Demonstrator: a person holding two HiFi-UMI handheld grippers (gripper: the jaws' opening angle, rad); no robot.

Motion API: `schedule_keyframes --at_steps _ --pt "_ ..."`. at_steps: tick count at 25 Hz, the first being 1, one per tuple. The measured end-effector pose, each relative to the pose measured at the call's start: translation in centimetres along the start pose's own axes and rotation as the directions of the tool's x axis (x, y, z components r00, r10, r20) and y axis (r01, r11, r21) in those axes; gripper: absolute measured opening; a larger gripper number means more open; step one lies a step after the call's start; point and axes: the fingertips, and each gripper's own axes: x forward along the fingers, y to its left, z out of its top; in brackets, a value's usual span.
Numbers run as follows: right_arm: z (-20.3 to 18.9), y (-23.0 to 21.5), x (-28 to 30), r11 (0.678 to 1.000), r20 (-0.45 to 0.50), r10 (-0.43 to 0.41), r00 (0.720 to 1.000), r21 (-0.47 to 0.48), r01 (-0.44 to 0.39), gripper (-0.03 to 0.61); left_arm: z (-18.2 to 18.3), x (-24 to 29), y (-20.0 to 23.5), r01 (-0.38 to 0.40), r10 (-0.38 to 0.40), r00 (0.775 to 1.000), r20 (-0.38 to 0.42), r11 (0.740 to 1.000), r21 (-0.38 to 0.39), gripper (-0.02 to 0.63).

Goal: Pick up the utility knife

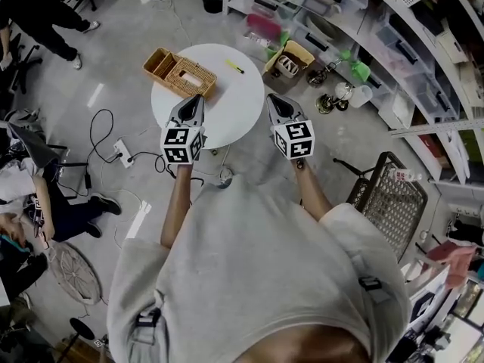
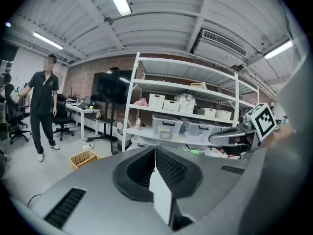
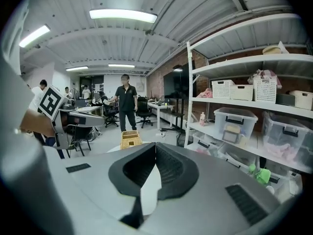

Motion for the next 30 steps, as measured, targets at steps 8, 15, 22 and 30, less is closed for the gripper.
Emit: schedule_keyframes --at_steps 8,15,22,30 --pt "0.6 0.7 3.6 1.000 -0.023 -0.004 1.000 0.007 0.004 0.031 -0.1 2.1 3.0 0.023 -0.023 1.000 -0.021 1.000 -0.018 0.023" --pt "0.2 -0.5 5.5 1.000 -0.041 0.010 0.999 0.018 -0.009 0.031 0.0 4.2 3.4 0.028 -0.029 0.999 -0.042 1.000 -0.012 0.023" --pt "-0.2 -1.7 9.1 0.999 -0.060 0.045 0.997 0.028 -0.043 0.031 -0.2 6.3 4.8 -0.001 -0.001 0.998 -0.062 1.000 -0.025 0.023" --pt "0.2 -4.0 13.3 0.997 -0.079 0.072 0.994 0.046 -0.068 0.031 0.5 9.8 6.5 -0.025 0.023 0.996 -0.085 0.999 -0.024 0.023"
